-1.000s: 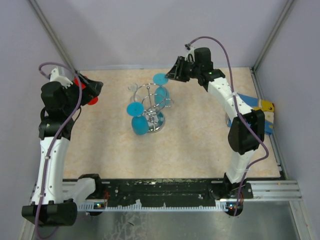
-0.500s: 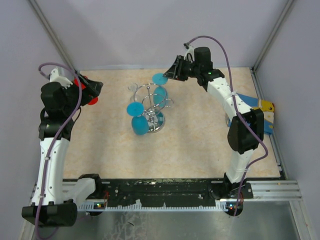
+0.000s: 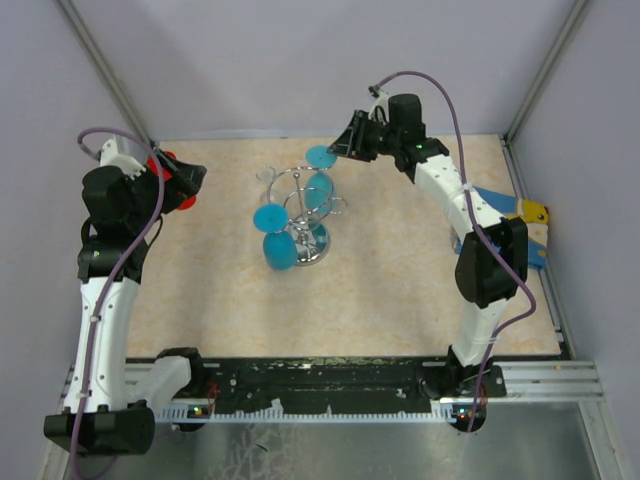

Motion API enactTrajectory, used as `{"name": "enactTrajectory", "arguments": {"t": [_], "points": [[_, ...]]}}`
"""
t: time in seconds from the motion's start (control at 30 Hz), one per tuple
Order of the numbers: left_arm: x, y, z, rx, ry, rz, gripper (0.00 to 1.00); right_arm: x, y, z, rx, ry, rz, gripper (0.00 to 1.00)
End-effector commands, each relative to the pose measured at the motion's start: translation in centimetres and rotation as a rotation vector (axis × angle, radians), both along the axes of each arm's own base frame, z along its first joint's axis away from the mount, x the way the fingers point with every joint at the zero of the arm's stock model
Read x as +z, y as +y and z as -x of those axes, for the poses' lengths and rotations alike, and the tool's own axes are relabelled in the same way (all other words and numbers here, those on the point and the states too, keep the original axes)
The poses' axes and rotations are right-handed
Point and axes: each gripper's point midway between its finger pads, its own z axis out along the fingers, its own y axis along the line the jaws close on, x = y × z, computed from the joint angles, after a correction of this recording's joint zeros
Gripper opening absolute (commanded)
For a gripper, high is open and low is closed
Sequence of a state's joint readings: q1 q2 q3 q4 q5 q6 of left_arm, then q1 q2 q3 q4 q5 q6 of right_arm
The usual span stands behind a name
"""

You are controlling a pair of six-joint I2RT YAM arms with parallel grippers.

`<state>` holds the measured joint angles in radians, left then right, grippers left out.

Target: Take the wine glass off the wine glass rack

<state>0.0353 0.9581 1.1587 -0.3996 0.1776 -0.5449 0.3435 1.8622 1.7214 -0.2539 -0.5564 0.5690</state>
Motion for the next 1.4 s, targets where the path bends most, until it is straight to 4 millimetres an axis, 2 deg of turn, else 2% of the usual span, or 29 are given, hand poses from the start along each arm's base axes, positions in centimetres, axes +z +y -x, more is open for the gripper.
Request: {"name": "enactTrajectory", "arguments": {"t": [0.0,0.17,0.6,0.77,0.93,1.0,1.07,1.17,1.23,1.37], "points": [[0.7,-0.2,0.3,-0.014,-0.035,-0.009,0.92,1.2,-0.8,-0.6,-0.022,-0.063,-0.01,0.35],[0.5,-0.3,0.2,-0.019,-0.034,-0.009,0.92,0.8,-1.3,-0.6,-0.036,-0.06,0.007,0.35],[0.3,-0.3,0.1,-0.022,-0.031,-0.005,0.92,1.6,-1.7,-0.4,-0.029,-0.085,-0.026,0.36],[0.3,-0.3,0.1,-0.02,-0.031,-0.007,0.92,1.0,-2.0,-0.6,-0.038,-0.076,-0.013,0.36],[0.2,-0.3,0.1,-0.02,-0.028,-0.007,0.92,-0.5,-2.7,-1.2,-0.05,-0.045,0.001,0.36],[0.2,-0.3,0.1,-0.019,-0.028,-0.008,0.92,-1.2,-3.6,-2.1,-0.079,-0.031,0.03,0.37],[0.1,-0.3,0.1,-0.02,-0.027,-0.011,0.92,-2.0,-5.2,-3.9,-0.135,-0.01,0.071,0.39],[0.2,-0.2,0.1,-0.018,-0.03,-0.016,0.92,-4.2,-7.7,-6.8,-0.212,0.034,0.157,0.5],[0.2,-0.2,0.1,-0.017,-0.031,-0.019,0.92,-6.2,-9.3,-8.8,-0.253,0.07,0.247,0.58],[-0.2,-0.1,-0.1,-0.014,-0.023,-0.031,0.93,-10.5,-12.8,-11.6,-0.34,0.153,0.427,0.63]]}}
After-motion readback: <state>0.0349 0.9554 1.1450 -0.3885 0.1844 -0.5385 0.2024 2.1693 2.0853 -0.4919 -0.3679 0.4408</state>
